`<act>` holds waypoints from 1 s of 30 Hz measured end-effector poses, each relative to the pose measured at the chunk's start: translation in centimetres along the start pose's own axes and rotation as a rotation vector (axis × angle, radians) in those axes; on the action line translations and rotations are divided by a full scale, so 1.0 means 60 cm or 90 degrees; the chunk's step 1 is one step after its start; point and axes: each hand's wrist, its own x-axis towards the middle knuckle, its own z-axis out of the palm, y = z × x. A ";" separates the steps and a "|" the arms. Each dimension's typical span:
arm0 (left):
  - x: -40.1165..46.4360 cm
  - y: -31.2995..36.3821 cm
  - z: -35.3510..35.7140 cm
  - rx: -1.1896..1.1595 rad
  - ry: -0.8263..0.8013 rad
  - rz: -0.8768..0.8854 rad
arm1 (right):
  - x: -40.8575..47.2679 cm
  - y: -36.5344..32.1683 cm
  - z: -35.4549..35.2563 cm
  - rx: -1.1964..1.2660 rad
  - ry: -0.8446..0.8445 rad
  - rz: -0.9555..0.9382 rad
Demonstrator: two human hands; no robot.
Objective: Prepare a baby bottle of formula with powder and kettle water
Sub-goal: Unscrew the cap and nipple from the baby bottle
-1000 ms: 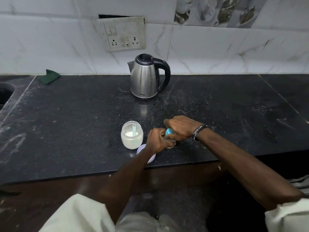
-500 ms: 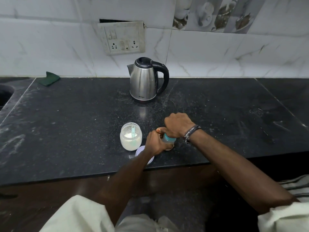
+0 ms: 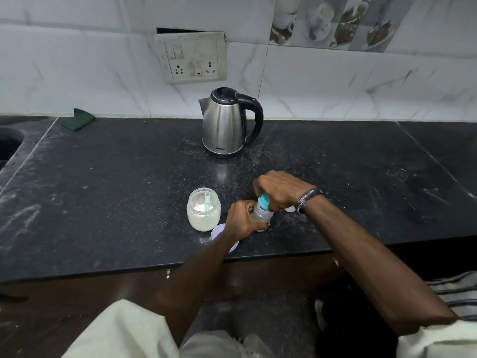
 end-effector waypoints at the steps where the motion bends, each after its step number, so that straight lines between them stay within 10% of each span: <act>1: 0.000 0.001 0.000 -0.004 -0.002 0.001 | -0.002 0.007 -0.004 0.016 0.012 0.000; 13: 0.001 -0.005 0.003 -0.012 0.010 0.026 | -0.033 0.078 0.088 0.137 0.013 0.209; 30: -0.004 -0.012 0.008 -0.043 0.007 0.022 | 0.017 0.064 0.117 0.096 0.079 0.186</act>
